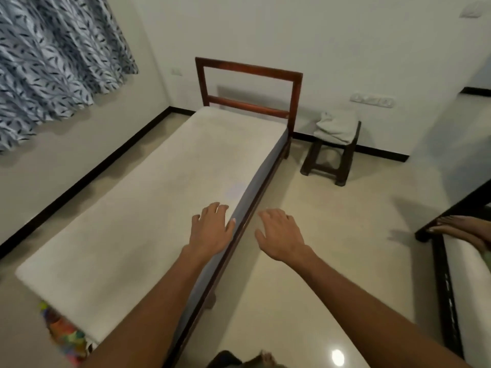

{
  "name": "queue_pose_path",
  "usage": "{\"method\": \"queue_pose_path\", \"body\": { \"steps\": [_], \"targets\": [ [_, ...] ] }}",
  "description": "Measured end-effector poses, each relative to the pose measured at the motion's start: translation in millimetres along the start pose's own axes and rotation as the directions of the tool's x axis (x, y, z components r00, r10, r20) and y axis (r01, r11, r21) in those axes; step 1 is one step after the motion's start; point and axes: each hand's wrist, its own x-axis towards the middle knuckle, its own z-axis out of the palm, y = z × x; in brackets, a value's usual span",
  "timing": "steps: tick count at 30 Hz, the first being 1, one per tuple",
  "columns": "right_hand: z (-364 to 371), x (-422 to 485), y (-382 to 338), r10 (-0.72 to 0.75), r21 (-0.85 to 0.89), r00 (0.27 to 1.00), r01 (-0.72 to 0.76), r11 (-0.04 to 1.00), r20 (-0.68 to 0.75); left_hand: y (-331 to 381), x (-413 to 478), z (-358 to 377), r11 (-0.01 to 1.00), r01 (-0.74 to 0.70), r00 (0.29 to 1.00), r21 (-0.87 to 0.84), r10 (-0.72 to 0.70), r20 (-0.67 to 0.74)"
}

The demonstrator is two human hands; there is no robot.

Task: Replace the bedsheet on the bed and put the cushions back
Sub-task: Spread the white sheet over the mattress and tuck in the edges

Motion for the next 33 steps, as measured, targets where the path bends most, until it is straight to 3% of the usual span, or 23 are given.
{"method": "queue_pose_path", "body": {
  "steps": [14, 23, 33],
  "targets": [
    [-18, 195, 182, 0.2, -0.038, 0.979, -0.199, 0.979, 0.027, 97, 261, 50, 0.983, -0.182, 0.977, -0.028, 0.184, 0.107],
    [-73, 342, 310, 0.378, 0.01, 0.926, -0.379, 0.926, 0.014, 178, 478, 63, 0.954, -0.299, 0.925, -0.028, 0.297, 0.238],
    [-96, 446, 479, 0.519, 0.077, 0.855, -0.518, 0.852, 0.018, 296, 648, 109, 0.925, -0.376, 0.853, -0.049, 0.367, 0.371]
  ]
}}
